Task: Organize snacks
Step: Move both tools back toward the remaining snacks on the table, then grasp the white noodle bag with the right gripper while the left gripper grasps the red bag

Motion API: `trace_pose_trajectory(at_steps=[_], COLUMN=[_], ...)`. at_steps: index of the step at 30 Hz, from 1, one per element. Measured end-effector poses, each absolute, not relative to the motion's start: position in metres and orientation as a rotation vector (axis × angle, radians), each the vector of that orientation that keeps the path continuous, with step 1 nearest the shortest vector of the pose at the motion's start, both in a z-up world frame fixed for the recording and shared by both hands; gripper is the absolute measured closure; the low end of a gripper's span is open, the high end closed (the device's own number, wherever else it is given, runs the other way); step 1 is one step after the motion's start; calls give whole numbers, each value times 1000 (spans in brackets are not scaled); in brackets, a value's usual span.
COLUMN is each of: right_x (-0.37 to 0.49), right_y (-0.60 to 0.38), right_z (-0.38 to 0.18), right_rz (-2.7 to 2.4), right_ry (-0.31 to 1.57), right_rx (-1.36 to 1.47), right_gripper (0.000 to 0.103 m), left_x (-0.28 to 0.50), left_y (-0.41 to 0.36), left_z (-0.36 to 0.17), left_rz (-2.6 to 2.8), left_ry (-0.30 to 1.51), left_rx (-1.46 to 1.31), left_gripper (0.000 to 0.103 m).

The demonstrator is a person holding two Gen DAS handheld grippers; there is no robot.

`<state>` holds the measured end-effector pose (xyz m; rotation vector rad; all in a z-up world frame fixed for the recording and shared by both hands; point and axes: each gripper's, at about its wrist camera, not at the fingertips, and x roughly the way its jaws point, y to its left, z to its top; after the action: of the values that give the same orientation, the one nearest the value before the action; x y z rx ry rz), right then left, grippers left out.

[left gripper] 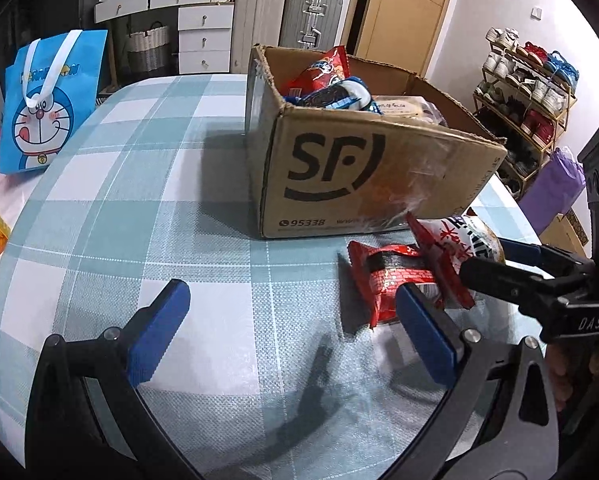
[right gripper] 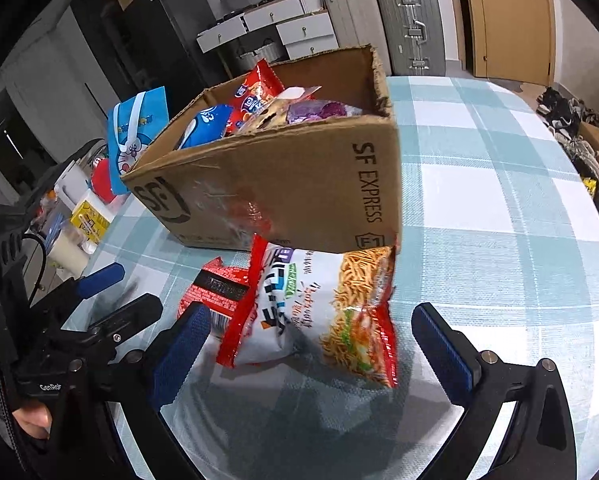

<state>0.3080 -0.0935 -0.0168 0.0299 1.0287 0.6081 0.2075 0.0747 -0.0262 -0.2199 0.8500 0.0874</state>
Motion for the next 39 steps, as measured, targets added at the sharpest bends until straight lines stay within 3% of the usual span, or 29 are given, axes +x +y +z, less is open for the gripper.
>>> trace_pose_trajectory(at_steps=[12, 17, 25, 39], right_x=[311, 311, 310, 278], right_y=[-82, -83, -100, -143], right_z=[-27, -29, -28, -5], right_rz=[564, 589, 611, 577], right_ry=[1031, 1037, 1038, 921], right_rx=[-36, -33, 66, 125], right_gripper=[2, 19, 38, 40], left_x=[216, 219, 222, 243], left_y=[76, 72, 66, 29], left_z=[-35, -34, -34, -40], left_rz=[65, 58, 52, -54], left_ry=[869, 865, 871, 909], left_rx=[-237, -227, -213, -128], left_gripper=[1, 1, 1, 1])
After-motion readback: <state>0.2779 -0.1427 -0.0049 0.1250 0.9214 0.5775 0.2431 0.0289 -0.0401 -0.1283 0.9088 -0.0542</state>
